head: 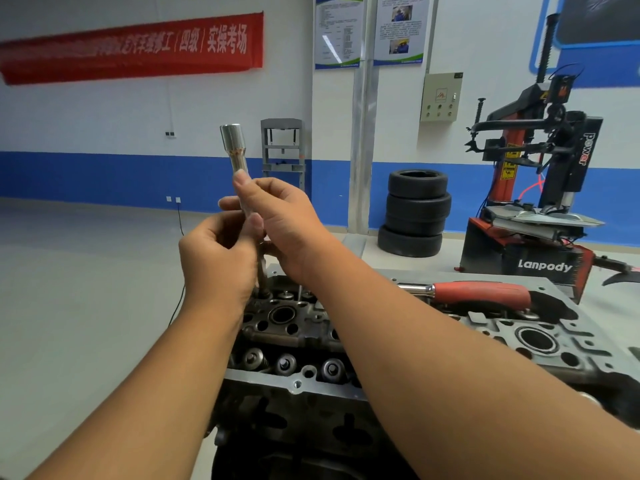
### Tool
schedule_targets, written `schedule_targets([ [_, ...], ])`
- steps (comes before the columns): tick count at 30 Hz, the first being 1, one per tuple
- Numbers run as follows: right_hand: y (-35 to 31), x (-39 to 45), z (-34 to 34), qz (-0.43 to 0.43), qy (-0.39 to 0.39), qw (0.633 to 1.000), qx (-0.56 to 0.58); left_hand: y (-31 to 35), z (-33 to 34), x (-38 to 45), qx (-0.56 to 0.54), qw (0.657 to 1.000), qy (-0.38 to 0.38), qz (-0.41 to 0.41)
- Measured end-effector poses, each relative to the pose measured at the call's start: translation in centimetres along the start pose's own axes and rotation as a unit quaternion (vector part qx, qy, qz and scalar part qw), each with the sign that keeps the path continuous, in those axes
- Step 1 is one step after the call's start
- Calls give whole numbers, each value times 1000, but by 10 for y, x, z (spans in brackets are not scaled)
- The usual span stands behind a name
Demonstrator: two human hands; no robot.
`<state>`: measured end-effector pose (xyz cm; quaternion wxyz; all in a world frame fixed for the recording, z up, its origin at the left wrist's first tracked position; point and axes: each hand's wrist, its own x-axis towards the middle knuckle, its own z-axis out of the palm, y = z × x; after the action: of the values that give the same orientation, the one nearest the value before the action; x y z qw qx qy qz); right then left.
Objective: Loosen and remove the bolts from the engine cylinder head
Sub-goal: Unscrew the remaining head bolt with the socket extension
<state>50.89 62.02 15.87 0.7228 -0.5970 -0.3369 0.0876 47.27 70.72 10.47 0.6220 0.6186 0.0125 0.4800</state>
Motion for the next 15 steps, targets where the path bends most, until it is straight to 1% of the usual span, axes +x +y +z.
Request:
schedule_targets([
  [3,0,-1,1,-5,1,1000,12,-1,-2,0,-3,1000,6,5],
  [6,-2,-1,0,-10,1,1000,0,2,0,0,-56,998,-8,-40],
  [8,-2,-1,-1,-5,4,1000,-8,1,1,2,-47,998,-16,-51],
  [12,1,-1,-1,0,0,1000,7,0,0,2,-30,999,19,-21],
  [15,4,-1,-2,-16,-1,1000,15,2,0,0,-27,999,20,-3],
])
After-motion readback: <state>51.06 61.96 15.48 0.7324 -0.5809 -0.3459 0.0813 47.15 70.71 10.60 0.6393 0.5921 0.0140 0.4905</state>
